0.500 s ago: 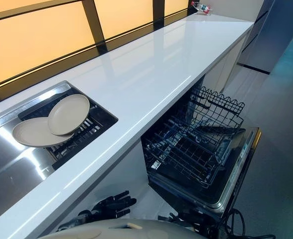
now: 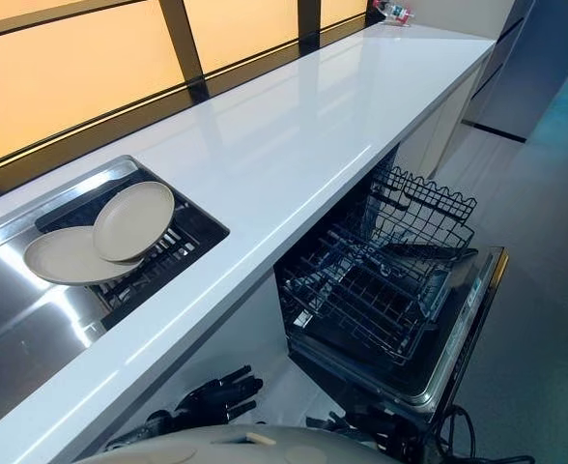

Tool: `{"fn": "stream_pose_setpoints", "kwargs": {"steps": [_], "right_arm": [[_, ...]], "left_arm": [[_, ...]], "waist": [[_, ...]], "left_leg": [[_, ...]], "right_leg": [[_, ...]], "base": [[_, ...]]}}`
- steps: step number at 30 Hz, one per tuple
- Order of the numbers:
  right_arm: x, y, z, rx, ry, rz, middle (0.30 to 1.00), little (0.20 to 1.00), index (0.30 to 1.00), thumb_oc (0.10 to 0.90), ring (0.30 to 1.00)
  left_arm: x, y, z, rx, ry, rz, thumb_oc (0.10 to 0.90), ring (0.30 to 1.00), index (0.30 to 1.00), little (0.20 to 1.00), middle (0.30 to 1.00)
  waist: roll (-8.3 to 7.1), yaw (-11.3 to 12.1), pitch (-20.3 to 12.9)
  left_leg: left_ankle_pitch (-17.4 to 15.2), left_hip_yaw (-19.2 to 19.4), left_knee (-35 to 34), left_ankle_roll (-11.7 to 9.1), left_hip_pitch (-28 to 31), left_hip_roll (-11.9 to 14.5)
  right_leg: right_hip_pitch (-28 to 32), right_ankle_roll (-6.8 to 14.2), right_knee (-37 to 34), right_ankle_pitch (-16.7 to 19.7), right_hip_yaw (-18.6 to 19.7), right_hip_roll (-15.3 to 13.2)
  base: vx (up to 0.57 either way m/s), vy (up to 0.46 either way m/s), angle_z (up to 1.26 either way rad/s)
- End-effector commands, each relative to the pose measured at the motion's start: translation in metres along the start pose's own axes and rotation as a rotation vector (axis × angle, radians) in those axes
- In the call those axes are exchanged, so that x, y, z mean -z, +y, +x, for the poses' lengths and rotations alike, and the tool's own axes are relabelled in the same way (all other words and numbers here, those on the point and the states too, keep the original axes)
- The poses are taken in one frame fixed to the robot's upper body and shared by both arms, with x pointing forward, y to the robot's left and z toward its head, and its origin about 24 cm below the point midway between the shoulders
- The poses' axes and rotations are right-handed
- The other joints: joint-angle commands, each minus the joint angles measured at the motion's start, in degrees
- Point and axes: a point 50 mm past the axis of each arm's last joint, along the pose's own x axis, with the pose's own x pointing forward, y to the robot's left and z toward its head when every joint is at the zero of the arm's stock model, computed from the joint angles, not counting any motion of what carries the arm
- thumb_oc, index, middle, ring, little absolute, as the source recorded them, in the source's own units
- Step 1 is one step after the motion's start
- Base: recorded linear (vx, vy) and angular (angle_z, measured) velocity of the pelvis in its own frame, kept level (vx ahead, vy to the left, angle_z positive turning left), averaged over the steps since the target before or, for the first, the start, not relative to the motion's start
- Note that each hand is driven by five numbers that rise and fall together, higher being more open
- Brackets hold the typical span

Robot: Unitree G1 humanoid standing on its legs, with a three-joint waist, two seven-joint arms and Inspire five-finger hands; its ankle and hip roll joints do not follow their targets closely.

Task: Pick up plates and place into dishwasher.

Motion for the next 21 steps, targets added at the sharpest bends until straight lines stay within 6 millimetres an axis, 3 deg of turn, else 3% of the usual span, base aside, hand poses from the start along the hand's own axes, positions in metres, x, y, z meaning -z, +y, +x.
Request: {"fn": "stream_pose_setpoints", "kwargs": {"steps": [1, 8, 13, 16, 19, 21], "right_arm": [[-0.008, 0.003, 0.001, -0.025, 0.023, -0.017, 0.900, 0.900, 0.900, 0.800, 0.900], [-0.010, 0.000, -0.001, -0.034, 0.023, -0.030, 0.900, 0.900, 0.900, 0.800, 0.900], [-0.006, 0.004, 0.001, -0.048, 0.026, -0.026, 0.900, 0.900, 0.900, 0.800, 0.900], [-0.004, 0.007, 0.002, -0.052, 0.025, -0.026, 0.900, 0.900, 0.900, 0.800, 0.900], [-0.003, 0.010, 0.004, -0.055, 0.026, -0.027, 0.900, 0.900, 0.900, 0.800, 0.900], [-0.003, 0.012, 0.004, -0.057, 0.028, -0.030, 0.900, 0.900, 0.900, 0.800, 0.900]], "left_arm": [[-0.022, -0.045, 0.017, 0.381, -0.002, 0.092, 0.800, 0.900, 0.900, 0.900, 0.900], [-0.057, -0.122, 0.012, 1.037, -0.118, 0.091, 0.800, 0.900, 0.900, 0.900, 0.900], [-0.069, -0.186, -0.001, 1.424, -0.142, 0.253, 0.800, 0.900, 0.900, 0.900, 0.900], [-0.080, -0.234, -0.021, 1.656, -0.140, 0.287, 0.800, 0.900, 0.900, 0.900, 0.900], [-0.091, -0.288, -0.053, 1.889, -0.152, 0.257, 0.800, 0.900, 0.900, 0.900, 0.900], [-0.095, -0.302, -0.066, 1.951, -0.162, 0.226, 0.800, 0.900, 0.900, 0.900, 0.900]], "waist": [[2.72, 2.20, 2.93], [2.69, 2.80, 3.02], [1.96, 2.96, 3.32], [1.84, 2.42, 3.34], [1.79, 1.40, 3.30], [1.74, 1.13, 3.30]], "left_leg": [[-7.84, 2.34, 0.98, 0.14, 1.25, -2.65], [-8.29, 1.61, 0.41, 0.47, 1.26, -2.43], [-8.83, 1.26, 0.41, 0.55, 1.36, -2.19], [-9.19, 1.49, 0.41, 0.61, 1.46, -2.09], [-9.69, 1.83, 0.41, 0.75, 1.68, -2.08], [-9.81, 1.98, 0.41, 0.76, 1.77, -2.07]], "right_leg": [[-2.38, 1.58, 5.84, -5.93, -1.47, 2.64], [-2.92, 2.08, 5.76, -5.49, -0.48, 2.67], [-2.91, 2.10, 5.77, -5.28, 0.00, 2.85], [-2.82, 2.12, 5.51, -5.22, 0.44, 2.94], [-2.75, 2.07, 5.36, -5.33, 1.11, 3.12], [-2.69, 2.09, 5.29, -5.33, 1.21, 3.16]], "base": [[0.00, 0.000, 0.00], [0.00, -0.006, 0.00], [0.00, -0.032, 0.00], [0.00, 0.000, 0.00], [0.00, 0.000, 0.00], [0.00, 0.000, 0.00]]}}
